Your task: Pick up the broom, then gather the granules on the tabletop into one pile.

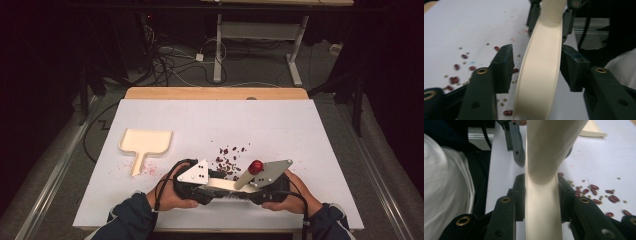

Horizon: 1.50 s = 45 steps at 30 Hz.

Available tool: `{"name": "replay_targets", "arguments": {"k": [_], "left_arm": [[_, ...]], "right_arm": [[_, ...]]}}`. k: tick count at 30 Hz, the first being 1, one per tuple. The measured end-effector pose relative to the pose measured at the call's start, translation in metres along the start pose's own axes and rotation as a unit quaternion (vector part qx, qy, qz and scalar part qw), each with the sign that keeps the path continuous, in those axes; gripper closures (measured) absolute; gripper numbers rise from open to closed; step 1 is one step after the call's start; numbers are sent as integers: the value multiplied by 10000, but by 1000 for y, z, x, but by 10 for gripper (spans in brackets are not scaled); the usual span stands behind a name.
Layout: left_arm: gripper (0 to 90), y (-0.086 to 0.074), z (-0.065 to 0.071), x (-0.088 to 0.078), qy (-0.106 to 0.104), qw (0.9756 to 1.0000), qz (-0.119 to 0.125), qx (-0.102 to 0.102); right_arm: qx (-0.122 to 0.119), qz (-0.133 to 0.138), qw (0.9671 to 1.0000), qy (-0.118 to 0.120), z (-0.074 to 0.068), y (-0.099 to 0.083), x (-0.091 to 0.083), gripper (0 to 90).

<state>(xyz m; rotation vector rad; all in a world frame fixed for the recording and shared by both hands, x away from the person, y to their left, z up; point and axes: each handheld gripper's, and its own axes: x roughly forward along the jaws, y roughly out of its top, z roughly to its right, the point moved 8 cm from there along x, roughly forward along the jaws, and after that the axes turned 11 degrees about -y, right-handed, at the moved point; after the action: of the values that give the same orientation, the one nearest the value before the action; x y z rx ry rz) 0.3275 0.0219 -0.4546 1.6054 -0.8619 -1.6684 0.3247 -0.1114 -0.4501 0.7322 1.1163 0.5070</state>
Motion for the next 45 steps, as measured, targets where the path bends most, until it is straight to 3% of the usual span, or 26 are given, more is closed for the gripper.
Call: {"name": "replay_targets", "arguments": {"k": [1,3,4,5,6,8,12,16,17,19,21,22,26,29,31,32,34,35,36,37,39,40,41,42,43,45], "left_arm": [[420,-1,-2,-4,138,9999,-7,-30],[269,-4,-8,-13,545,9985,-3,-77],[253,-7,-10,-19,695,9975,9,-104],[219,-13,-15,-33,1028,9945,101,-198],[208,-13,-15,-33,1028,9945,101,-198],[208,-22,-18,-48,1380,9898,167,-303],[222,-47,-25,-81,1995,9777,275,-596],[193,-78,-30,-107,2496,9634,273,-939],[193,-87,-31,-111,2657,9587,215,-989],[193,-101,-31,-117,2845,9514,238,-1155],[193,-116,-30,-121,2949,9454,194,-1371],[193,-122,-30,-123,3016,9432,155,-1389],[193,-135,-22,-127,3014,9408,108,-1545],[193,-139,-19,-128,3009,9408,43,-1560],[193,-139,-19,-127,2995,9414,40,-1547],[193,-139,-18,-126,2999,9417,10,-1527],[193,-141,-19,-125,3009,9414,-32,-1524],[193,-141,-19,-125,2999,9417,-62,-1522],[193,-141,-19,-125,2996,9419,-70,-1519],[193,-141,-19,-124,2993,9420,-76,-1514],[193,-141,-20,-123,2986,9420,-114,-1527],[193,-142,-22,-122,3012,9421,-160,-1465],[193,-143,-21,-121,2979,9423,-206,-1511],[193,-144,-22,-121,3001,9426,-239,-1447],[193,-145,-21,-120,2964,9427,-263,-1509],[193,-145,-22,-120,2986,9427,-299,-1455]], "right_arm": [[0,0,10000,0,0,0,0,675],[102,2,9998,-152,7,-1,-4,675],[158,-1,9996,-220,10,-2,-5,675],[188,-2,9995,-259,12,-2,-7,675],[188,-2,9995,-259,12,-2,-7,675],[328,15,9983,-483,21,-2,-13,675],[678,112,9942,-827,36,-3,-22,674],[897,89,9885,-1212,52,-6,-30,674],[897,89,9885,-1212,52,-6,-30,674],[1072,-2,9824,-1529,63,-11,-35,674],[1126,-12,9804,-1614,66,-13,-37,674],[1257,-35,9757,-1797,72,-17,-40,675],[1310,-91,9707,-2012,80,-22,-43,675],[1378,-178,9659,-2185,86,-29,-45,675],[1419,-247,9605,-2381,93,-33,-47,675],[1419,-247,9605,-2381,93,-33,-47,675],[1354,-374,9545,-2632,102,-36,-48,675],[1354,-374,9545,-2632,102,-36,-48,675],[1310,-460,9493,-2819,111,-40,-47,675],[1310,-460,9493,-2819,111,-40,-47,675],[1382,-609,9421,-2994,126,-47,-38,675],[1382,-609,9421,-2994,126,-47,-38,675],[1449,-749,9375,-3073,136,-53,-29,675],[1449,-749,9375,-3073,136,-53,-29,675],[1396,-988,9269,-3341,146,-58,-20,675],[1373,-1079,9249,-3379,150,-60,-14,675]]}}
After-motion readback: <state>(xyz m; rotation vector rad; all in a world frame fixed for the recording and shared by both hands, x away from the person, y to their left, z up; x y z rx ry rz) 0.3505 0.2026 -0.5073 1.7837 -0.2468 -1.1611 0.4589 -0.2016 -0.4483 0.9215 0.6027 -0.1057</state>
